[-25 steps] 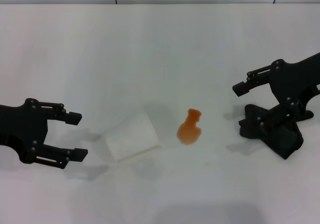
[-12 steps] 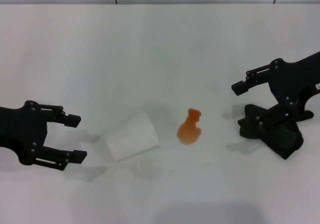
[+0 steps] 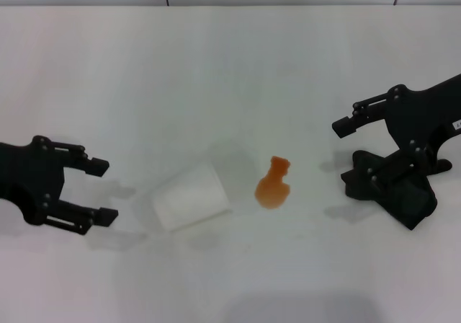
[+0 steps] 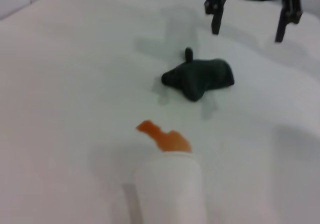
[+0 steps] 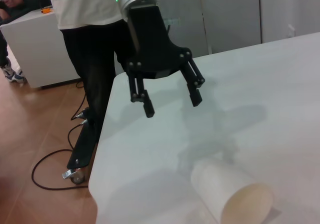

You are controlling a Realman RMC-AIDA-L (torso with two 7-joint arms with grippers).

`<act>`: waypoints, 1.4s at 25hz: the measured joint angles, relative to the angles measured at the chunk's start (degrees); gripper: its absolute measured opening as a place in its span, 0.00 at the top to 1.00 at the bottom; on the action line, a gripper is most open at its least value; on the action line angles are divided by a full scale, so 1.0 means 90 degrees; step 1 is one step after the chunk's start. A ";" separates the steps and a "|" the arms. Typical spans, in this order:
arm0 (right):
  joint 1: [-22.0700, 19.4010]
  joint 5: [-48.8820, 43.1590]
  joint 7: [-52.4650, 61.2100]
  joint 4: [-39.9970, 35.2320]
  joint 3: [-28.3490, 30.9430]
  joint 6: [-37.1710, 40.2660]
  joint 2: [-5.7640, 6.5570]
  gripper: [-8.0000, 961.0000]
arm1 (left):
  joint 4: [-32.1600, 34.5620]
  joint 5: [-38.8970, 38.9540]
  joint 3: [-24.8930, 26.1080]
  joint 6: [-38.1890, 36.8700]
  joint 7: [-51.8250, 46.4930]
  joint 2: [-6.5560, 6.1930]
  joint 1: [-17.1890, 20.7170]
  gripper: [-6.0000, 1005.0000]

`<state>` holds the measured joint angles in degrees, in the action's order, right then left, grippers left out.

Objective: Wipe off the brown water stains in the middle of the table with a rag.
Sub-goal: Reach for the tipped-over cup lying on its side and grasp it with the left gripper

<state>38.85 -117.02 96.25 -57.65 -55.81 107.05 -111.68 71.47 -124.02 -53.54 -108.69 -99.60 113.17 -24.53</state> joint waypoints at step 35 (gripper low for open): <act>0.0105 -0.0014 -0.0011 -0.0066 -0.0055 -0.0029 -0.0149 0.11 | -0.0903 -0.1796 -0.1249 0.1424 -0.0961 0.0667 -0.1451 0.16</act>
<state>39.80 -117.14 96.15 -58.25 -56.30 106.79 -113.03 63.34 -140.18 -64.78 -95.87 -108.25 119.18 -37.59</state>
